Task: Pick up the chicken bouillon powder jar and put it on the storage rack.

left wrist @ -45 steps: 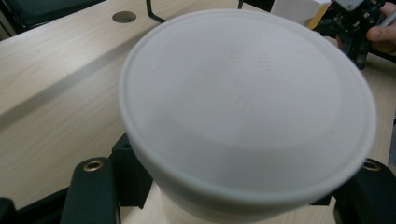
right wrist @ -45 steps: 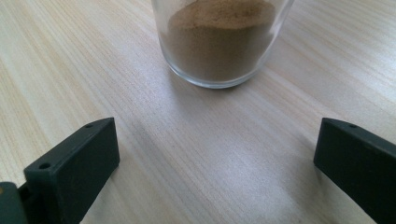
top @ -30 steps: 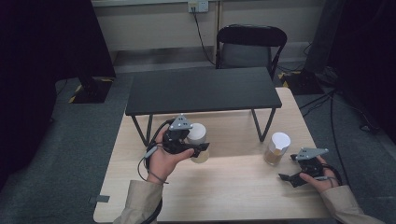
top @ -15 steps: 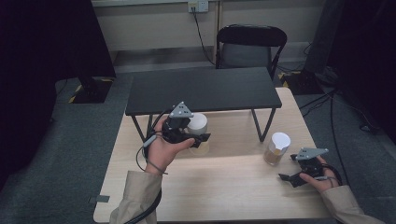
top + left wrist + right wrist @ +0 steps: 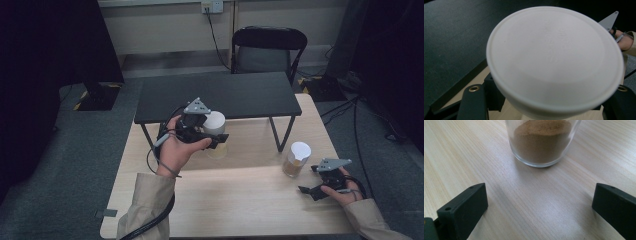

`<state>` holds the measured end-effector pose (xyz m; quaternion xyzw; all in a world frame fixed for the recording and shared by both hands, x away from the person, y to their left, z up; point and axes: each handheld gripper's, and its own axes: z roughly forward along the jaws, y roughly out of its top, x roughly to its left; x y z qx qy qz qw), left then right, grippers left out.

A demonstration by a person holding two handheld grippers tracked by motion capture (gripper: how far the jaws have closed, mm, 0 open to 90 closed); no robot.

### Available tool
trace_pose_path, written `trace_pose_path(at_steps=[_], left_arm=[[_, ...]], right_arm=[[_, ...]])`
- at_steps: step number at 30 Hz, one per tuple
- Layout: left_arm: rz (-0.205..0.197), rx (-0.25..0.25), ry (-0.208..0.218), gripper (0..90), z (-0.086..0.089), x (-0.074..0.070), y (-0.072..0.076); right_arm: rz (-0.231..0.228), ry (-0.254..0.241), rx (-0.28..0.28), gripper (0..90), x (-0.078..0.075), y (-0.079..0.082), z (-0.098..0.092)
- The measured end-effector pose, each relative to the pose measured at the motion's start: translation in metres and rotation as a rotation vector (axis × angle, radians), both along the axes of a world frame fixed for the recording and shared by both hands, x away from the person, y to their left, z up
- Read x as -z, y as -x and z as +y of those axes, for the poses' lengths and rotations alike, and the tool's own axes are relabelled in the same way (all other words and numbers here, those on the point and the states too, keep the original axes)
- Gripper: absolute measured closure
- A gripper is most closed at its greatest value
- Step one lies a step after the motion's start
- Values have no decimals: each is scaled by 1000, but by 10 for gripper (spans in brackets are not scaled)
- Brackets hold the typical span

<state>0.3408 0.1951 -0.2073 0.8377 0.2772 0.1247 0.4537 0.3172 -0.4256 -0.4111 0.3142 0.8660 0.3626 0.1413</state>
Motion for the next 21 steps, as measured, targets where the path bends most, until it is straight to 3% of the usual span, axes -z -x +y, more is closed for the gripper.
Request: trace_pose_path(at_steps=[21], left_arm=[[-16, -19, -4, 343, -2, -31, -11]], right_arm=[[0, 0, 0, 0, 0, 0, 0]])
